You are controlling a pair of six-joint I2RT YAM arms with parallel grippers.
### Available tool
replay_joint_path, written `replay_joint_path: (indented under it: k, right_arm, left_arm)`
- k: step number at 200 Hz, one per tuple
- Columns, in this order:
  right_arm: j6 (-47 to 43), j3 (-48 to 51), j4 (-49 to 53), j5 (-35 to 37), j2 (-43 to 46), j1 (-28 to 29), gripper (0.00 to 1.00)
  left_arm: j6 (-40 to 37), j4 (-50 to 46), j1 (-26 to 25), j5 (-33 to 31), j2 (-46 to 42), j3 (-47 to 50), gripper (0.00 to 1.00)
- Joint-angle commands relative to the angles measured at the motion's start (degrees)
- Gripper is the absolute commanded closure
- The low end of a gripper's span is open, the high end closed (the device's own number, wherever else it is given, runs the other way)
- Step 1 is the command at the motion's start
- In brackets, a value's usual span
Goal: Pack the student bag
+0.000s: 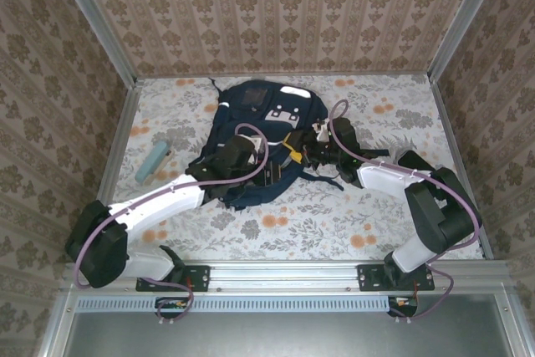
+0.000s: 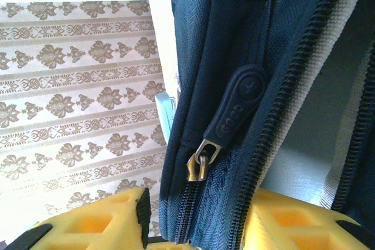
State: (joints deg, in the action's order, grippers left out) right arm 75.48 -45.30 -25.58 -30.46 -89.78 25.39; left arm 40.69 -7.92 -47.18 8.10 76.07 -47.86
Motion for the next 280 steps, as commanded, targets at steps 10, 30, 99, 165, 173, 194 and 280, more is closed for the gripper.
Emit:
replay_joint_path:
  k: [10,30,99,165,173,194,280]
  right_arm:
    - [1.05,-2.29,-5.09,-1.67,0.08,0.98,0.55]
    - [1.07,-2.42,-5.01,-1.47,-0.05,1.07,0.56]
    - [2.84,-3.61,-6.91,-0.58,-2.18,2.99,0.58]
    - [4.05,-4.07,-8.17,-0.75,-2.53,3.79,0.59]
    - [4.20,-4.08,-8.25,-0.74,-2.52,3.88,0.59]
    - [4.50,-3.93,-8.52,-0.83,-2.43,4.10,0.60]
    - [6.91,-2.45,-10.27,-0.26,-2.42,5.02,0.63]
  left_arm:
    - [3.52,0.50,-0.69,-2.76,0.46,0.97,0.66]
    - [3.51,-2.33,-0.99,-5.83,-1.50,1.15,0.66]
    - [9.80,0.32,-3.33,-6.41,-6.74,6.40,0.60]
    - [9.78,2.65,-3.24,-11.50,-4.37,6.34,0.63]
    - [9.84,3.20,-3.19,-11.61,-3.78,6.24,0.64]
    - [9.77,4.92,-2.87,-11.22,-2.79,6.11,0.67]
    - [9.76,8.36,-2.22,-11.07,-1.20,6.37,0.77]
